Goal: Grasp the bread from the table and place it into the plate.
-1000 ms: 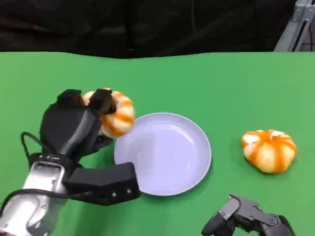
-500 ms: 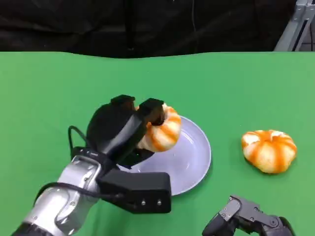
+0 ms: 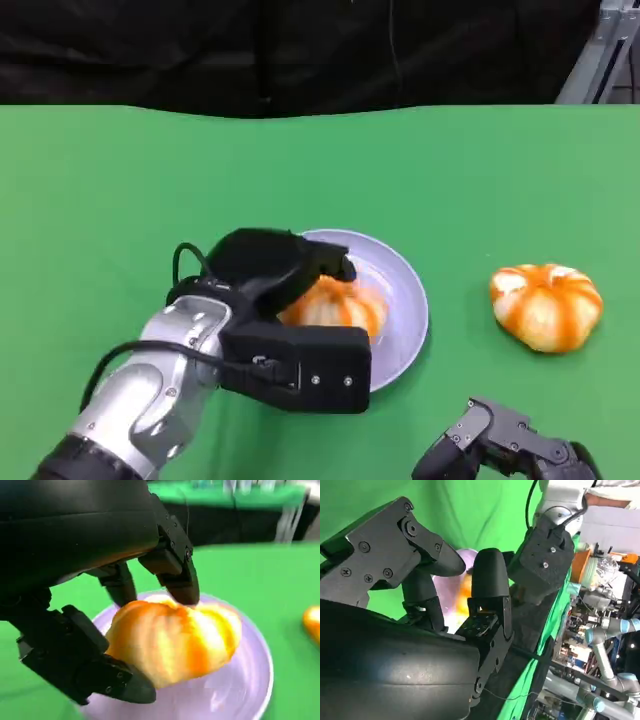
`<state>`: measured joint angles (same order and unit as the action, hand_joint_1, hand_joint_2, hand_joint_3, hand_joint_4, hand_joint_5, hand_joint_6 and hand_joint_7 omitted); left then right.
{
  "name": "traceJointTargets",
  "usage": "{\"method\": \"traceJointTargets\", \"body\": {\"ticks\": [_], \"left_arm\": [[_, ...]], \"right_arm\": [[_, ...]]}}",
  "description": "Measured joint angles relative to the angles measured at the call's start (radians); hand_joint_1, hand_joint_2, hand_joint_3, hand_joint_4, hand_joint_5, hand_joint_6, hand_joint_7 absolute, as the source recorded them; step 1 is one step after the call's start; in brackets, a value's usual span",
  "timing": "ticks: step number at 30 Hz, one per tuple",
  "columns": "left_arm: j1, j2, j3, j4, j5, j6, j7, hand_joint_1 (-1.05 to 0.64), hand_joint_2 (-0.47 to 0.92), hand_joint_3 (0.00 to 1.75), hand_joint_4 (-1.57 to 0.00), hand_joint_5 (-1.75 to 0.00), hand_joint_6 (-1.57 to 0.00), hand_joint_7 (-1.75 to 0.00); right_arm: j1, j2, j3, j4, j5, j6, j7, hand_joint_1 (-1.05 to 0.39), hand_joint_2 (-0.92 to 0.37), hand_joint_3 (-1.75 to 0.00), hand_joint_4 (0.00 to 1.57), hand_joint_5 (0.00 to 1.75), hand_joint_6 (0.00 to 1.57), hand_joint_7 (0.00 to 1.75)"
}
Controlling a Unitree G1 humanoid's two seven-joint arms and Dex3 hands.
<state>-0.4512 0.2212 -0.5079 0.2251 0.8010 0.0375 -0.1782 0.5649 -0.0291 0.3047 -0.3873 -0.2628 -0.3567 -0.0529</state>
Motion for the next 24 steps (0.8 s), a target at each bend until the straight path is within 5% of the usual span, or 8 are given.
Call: {"method": "traceJointTargets", "body": {"ticks": [20,24], "left_arm": [[0.025,0.083,0.030,-0.108,-0.025,-0.025,-0.123,-0.65,0.92,0.30,-0.26,-0.58,-0.45,-0.02],[0.082,0.087,0.091,-0.137,-0.101,-0.076,-0.071,-0.43,0.92,0.24,-0.42,-0.85,-0.61,-0.09]], "right_arm": [[0.002,-0.001,0.004,-0.007,0.002,0.006,0.001,-0.07,-0.45,-1.19,0.65,1.65,0.71,1.29],[-0.001,0.000,0.005,-0.008,0.002,0.008,0.000,-0.07,-0.45,-1.20,0.65,1.64,0.71,1.29]]}}
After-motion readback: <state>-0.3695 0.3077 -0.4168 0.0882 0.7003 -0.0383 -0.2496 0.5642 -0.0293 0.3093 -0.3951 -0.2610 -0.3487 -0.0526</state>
